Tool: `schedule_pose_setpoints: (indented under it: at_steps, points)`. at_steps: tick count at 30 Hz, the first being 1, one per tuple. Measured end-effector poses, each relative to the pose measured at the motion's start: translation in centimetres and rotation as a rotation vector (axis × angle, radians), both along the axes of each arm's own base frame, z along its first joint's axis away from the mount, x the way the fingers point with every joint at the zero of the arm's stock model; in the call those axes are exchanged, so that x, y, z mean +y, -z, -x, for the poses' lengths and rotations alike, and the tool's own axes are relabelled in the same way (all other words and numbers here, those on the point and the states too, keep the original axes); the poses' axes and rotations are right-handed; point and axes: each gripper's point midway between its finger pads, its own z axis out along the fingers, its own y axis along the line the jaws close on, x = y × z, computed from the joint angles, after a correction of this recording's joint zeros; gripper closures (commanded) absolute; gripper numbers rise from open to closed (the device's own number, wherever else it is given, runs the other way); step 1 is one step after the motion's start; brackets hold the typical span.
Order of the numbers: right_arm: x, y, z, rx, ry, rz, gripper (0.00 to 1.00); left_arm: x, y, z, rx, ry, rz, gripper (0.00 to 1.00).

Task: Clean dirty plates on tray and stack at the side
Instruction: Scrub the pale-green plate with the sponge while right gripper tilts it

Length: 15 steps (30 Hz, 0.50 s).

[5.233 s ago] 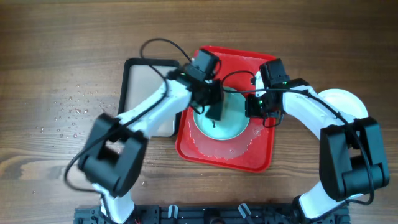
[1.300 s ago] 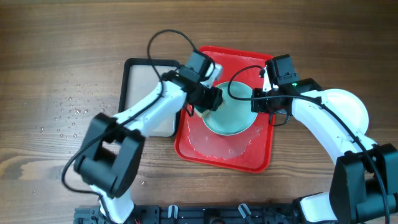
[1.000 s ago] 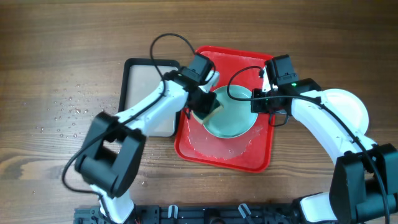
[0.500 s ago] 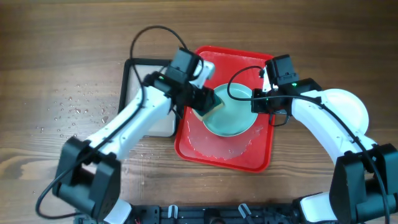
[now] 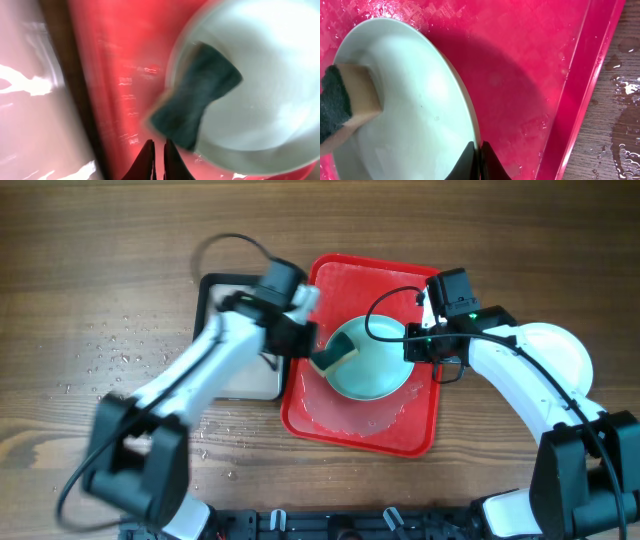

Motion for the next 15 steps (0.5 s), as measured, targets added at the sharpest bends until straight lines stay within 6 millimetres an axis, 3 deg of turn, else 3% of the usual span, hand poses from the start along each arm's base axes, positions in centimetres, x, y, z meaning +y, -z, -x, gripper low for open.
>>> schedule_pose_setpoints:
  at_steps: [2,4,6,7,8,9,12,15]
  points:
    - [0.0,0.0,0.0,0.0,0.0,0.0,0.96,3.2,-2.5,-1.3,-0.046,-0.104,0.01,0.96]
    - [0.0,0.0,0.0,0.0,0.0,0.0,0.96,5.4,-3.3,-1.7,-0.053,-0.168,0.006,0.96]
    - [0.0,0.0,0.0,0.0,0.0,0.0,0.96,6.4,-3.6,-2.2,-0.055,-0.184,0.035,0.74]
    - [0.0,0.0,0.0,0.0,0.0,0.0,0.96,5.9,-3.6,-2.4,-0.064,-0.156,0.06,0.64]
    - [0.0,0.0,0.0,0.0,0.0,0.0,0.96,4.7,-3.8,-2.6,-0.093,-0.1,0.091,0.42]
    - [0.0,0.0,0.0,0.0,0.0,0.0,0.96,2.9,-3.6,-2.4,-0.113,-0.023,0.118,0.28]
    - [0.0,0.0,0.1,0.004,0.0,0.001,0.96,-1.6,-1.6,-1.5,-0.149,0.136,0.145,0.31]
    - [-0.1,0.1,0.3,0.011,0.0,0.002,0.96,-5.3,2.3,1.0,-0.087,0.261,0.136,0.45]
